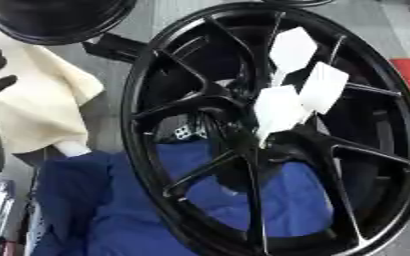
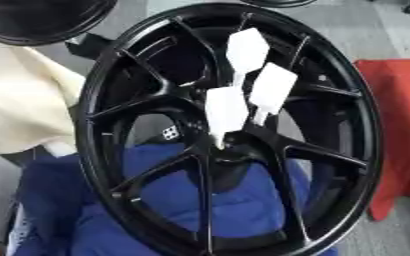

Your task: Pull the pin out of the wheel hub.

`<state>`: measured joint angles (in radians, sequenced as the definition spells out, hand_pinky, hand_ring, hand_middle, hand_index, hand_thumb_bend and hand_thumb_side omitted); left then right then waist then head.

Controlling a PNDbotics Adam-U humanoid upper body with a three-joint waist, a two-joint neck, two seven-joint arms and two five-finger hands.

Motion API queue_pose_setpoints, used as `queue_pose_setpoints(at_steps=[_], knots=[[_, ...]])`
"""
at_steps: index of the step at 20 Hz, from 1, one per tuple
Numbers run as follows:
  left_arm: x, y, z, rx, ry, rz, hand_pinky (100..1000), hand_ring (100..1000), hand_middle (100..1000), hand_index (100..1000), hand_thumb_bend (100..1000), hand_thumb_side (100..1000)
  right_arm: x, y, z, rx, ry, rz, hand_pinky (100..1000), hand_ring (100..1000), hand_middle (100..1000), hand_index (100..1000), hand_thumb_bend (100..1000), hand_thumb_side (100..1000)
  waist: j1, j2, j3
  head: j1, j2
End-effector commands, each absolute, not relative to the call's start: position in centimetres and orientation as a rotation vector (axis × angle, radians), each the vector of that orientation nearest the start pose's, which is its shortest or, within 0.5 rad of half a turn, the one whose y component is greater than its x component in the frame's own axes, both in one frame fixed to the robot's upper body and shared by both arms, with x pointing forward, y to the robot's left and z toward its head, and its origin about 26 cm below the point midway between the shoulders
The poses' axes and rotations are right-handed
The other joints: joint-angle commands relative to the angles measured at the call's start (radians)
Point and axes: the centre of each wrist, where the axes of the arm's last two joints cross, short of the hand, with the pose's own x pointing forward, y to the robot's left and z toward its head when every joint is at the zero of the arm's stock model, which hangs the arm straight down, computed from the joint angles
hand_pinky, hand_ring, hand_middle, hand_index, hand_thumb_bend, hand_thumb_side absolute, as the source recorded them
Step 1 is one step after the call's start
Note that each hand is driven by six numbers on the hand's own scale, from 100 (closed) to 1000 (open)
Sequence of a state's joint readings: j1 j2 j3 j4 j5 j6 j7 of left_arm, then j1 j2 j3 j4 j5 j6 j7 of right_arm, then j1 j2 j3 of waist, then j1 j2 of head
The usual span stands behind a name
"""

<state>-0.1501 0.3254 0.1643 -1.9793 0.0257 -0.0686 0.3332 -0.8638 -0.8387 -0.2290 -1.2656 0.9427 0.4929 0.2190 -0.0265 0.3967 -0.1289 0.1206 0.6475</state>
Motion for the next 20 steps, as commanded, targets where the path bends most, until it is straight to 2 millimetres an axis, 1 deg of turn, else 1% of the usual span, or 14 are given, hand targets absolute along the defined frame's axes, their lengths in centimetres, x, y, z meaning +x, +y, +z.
queue_pose_setpoints(at_steps=[1, 2, 3, 4, 5, 6, 7, 8, 9, 11, 12, 15, 19, 20], knots=[[27.9, 31.7, 17.5, 0.497, -2.263, 0.137, 777, 836, 746, 796, 100, 758, 36.8, -43.5, 38.2, -1.674, -1.250, 0.313, 902, 989, 984, 948, 100, 100, -0.002, -0.029, -0.001, -0.003, -0.013], [27.9, 31.7, 17.5, 0.496, -2.263, 0.137, 777, 836, 746, 796, 100, 758, 36.8, -43.4, 38.3, -1.677, -1.265, 0.312, 887, 978, 975, 940, 100, 100, -0.003, -0.029, -0.001, -0.003, -0.013], [27.9, 31.7, 17.5, 0.496, -2.263, 0.137, 777, 836, 746, 796, 100, 757, 36.7, -43.2, 38.4, -1.679, -1.290, 0.307, 838, 923, 910, 898, 100, 100, -0.003, -0.029, 0.000, -0.002, -0.012], [27.9, 31.7, 17.5, 0.495, -2.262, 0.136, 777, 835, 746, 796, 100, 757, 36.7, -42.9, 38.6, -1.679, -1.322, 0.302, 825, 906, 887, 886, 100, 100, -0.003, -0.029, -0.001, -0.001, -0.012], [27.9, 31.7, 17.5, 0.494, -2.262, 0.136, 777, 835, 746, 796, 100, 758, 36.6, -42.6, 38.7, -1.677, -1.354, 0.292, 793, 833, 812, 862, 100, 115, -0.002, -0.030, -0.001, -0.001, -0.012], [28.0, 31.7, 17.5, 0.493, -2.262, 0.135, 777, 835, 746, 795, 100, 758, 36.6, -42.3, 38.8, -1.671, -1.386, 0.281, 785, 815, 800, 858, 100, 197, -0.002, -0.030, 0.000, -0.001, -0.012], [28.0, 31.7, 17.5, 0.493, -2.263, 0.135, 777, 835, 746, 795, 100, 757, 36.6, -42.0, 38.9, -1.661, -1.415, 0.275, 762, 766, 758, 841, 100, 355, -0.002, -0.030, 0.000, -0.003, -0.012], [28.0, 31.7, 17.5, 0.493, -2.263, 0.135, 777, 835, 746, 795, 100, 757, 36.7, -41.6, 38.9, -1.646, -1.444, 0.277, 754, 752, 746, 839, 100, 390, -0.002, -0.030, 0.001, -0.004, -0.012], [28.0, 31.7, 17.5, 0.492, -2.263, 0.135, 777, 835, 745, 794, 100, 757, 36.8, -41.0, 39.0, -1.627, -1.477, 0.287, 711, 701, 726, 840, 100, 463, -0.002, -0.031, 0.003, -0.004, -0.012], [28.0, 31.7, 17.5, 0.489, -2.265, 0.134, 777, 834, 745, 794, 100, 756, 36.8, -39.6, 39.4, -1.584, -1.557, 0.325, 699, 668, 689, 832, 100, 514, -0.002, -0.032, 0.006, -0.005, -0.012], [28.0, 31.6, 17.5, 0.487, -2.266, 0.133, 777, 834, 745, 794, 100, 756, 36.8, -38.7, 39.7, -1.562, -1.603, 0.357, 698, 660, 677, 829, 100, 522, -0.002, -0.032, 0.008, -0.006, -0.013], [28.0, 31.6, 17.5, 0.482, -2.267, 0.130, 777, 833, 745, 794, 100, 756, 36.5, -35.5, 40.4, -1.503, -1.748, 0.472, 699, 657, 667, 829, 100, 468, -0.002, -0.032, 0.012, -0.008, -0.013], [28.0, 31.5, 17.6, 0.478, -2.269, 0.125, 777, 832, 743, 794, 100, 755, 35.5, -31.7, 40.9, -1.435, -1.927, 0.629, 699, 684, 735, 845, 100, 371, -0.003, -0.033, 0.016, -0.015, -0.014], [28.0, 31.5, 17.6, 0.477, -2.270, 0.123, 777, 832, 743, 793, 100, 755, 35.2, -30.9, 40.9, -1.415, -1.964, 0.674, 698, 687, 734, 843, 100, 358, -0.004, -0.033, 0.018, -0.016, -0.014]])
